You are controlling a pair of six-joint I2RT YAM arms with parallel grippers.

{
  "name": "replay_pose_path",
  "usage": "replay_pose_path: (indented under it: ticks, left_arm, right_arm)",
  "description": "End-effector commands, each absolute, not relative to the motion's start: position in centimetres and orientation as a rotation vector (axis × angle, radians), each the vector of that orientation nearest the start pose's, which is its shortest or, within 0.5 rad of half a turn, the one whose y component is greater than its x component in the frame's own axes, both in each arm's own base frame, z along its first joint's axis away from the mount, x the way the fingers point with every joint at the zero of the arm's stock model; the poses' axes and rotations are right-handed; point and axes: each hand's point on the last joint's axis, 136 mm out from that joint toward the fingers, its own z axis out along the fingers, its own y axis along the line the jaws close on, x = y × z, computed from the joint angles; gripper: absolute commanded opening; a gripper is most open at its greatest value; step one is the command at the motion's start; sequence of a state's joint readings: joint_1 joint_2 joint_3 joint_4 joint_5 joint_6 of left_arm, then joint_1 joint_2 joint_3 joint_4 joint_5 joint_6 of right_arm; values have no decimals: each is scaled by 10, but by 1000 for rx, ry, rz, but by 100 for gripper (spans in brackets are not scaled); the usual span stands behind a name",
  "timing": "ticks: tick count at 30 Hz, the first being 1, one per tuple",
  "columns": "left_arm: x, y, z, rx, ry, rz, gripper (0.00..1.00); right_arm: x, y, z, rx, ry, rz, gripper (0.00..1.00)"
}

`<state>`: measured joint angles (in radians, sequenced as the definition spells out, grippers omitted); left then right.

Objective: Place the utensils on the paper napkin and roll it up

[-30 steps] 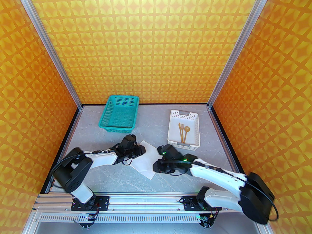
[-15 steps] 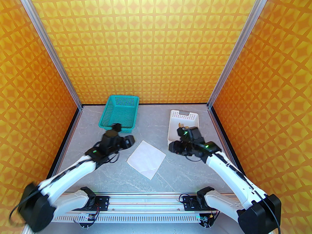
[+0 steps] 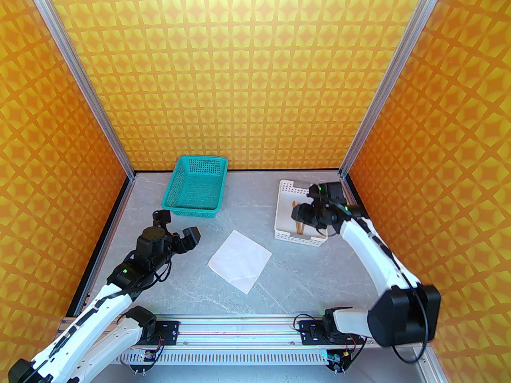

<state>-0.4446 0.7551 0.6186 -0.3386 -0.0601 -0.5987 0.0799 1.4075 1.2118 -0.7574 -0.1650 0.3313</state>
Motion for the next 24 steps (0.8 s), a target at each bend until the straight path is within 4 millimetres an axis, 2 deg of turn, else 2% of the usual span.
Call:
replay_pose_path:
  ticks: [1,6,9,16,24]
  left_arm:
    - [269,-107,205,-166,2094,-496,95]
    - [268,-103,202,-176,2101,-475,95]
    - [267,-101,199,-178,2109,-467,96]
    - [266,-99,196,-186,2116,-457,96]
    - [266,-98,195,-188,2116,-456,96]
  right_arm:
    - [382,34,181,236,2561,164,52]
    - [407,30,161,239,2611,112,51]
    - [418,26,140,275,2651,108,50]
    - [429,12,90,393,2737,129,42]
    - [435,2,62,410,2805,52,37]
